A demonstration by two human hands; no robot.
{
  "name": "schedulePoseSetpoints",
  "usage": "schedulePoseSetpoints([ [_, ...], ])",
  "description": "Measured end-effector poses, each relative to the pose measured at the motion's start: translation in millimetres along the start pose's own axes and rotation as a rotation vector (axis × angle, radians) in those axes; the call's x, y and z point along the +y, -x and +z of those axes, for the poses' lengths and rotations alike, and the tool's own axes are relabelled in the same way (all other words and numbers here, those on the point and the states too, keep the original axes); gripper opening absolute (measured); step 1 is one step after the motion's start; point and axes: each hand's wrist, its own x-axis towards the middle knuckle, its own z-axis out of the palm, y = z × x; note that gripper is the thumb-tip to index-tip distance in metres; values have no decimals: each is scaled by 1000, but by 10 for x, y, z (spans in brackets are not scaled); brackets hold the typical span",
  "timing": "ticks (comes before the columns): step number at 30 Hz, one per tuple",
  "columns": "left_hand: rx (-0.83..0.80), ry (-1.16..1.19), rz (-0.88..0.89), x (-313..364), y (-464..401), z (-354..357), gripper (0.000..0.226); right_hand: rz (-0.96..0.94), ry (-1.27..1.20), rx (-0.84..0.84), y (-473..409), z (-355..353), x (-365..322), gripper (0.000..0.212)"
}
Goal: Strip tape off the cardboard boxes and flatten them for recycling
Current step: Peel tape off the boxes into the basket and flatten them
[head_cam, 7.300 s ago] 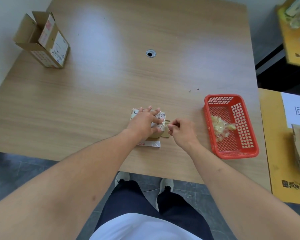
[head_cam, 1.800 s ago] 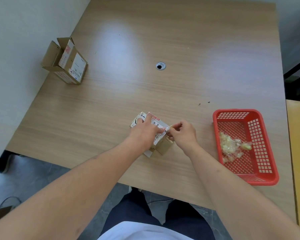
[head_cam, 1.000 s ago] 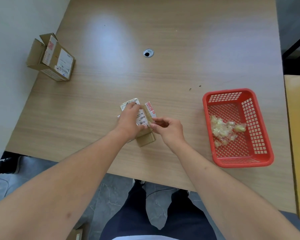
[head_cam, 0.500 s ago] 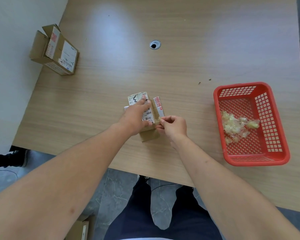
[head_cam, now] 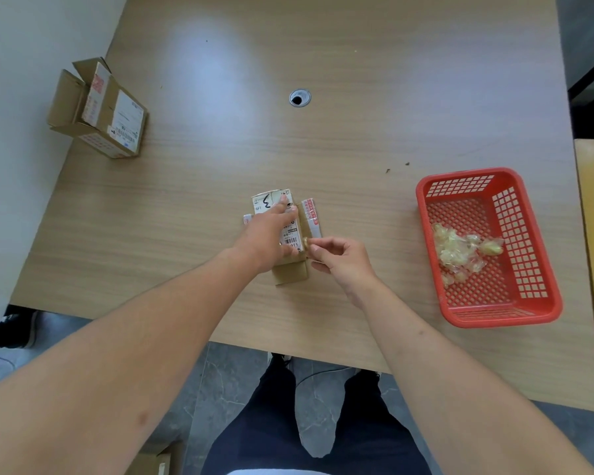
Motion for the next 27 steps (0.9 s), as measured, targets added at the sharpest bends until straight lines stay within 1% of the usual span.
schedulePoseSetpoints([
  [2, -9, -26, 7, -9, -12, -12, 89, 1, -44, 20, -4, 21, -13, 11],
  [6, -10, -46, 5, -9, -18, -16, 88, -1, -24, 62, -20, 69, -43, 28],
  [9, -5, -49, 7, -3, -23, -11, 88, -17, 44, 106, -35, 87, -22, 26],
  [11, -3, -56, 5, 3, -21, -6, 88, -23, 114, 197, -71, 120, 56, 24],
  [14, -5, -61, 4, -8, -20, 2, 88, -63, 254, 393, -115, 139, 139, 20],
  [15, -5, -64, 5, -13, -18, 2, 88, -80, 294, 420, -105, 142, 132, 18],
  [17, -4, -67, 9, -14, -15, -2, 88, -134, 376, 423, -80, 152, 89, 15],
  [19, -4, -77, 12, 4, -5, 0, 88, -177, 404, 429, -48, 179, 37, 14],
  [22, -15, -94, 13, 29, 5, -3, 89, -158, 380, 440, -36, 228, 19, 14],
  [24, -17, -92, 15, 22, 8, -7, 88, -119, 338, 398, -50, 227, 60, 14],
  [27, -14, -97, 25, 8, 6, -4, 87, -26, 119, 299, -55, 217, 84, 19],
])
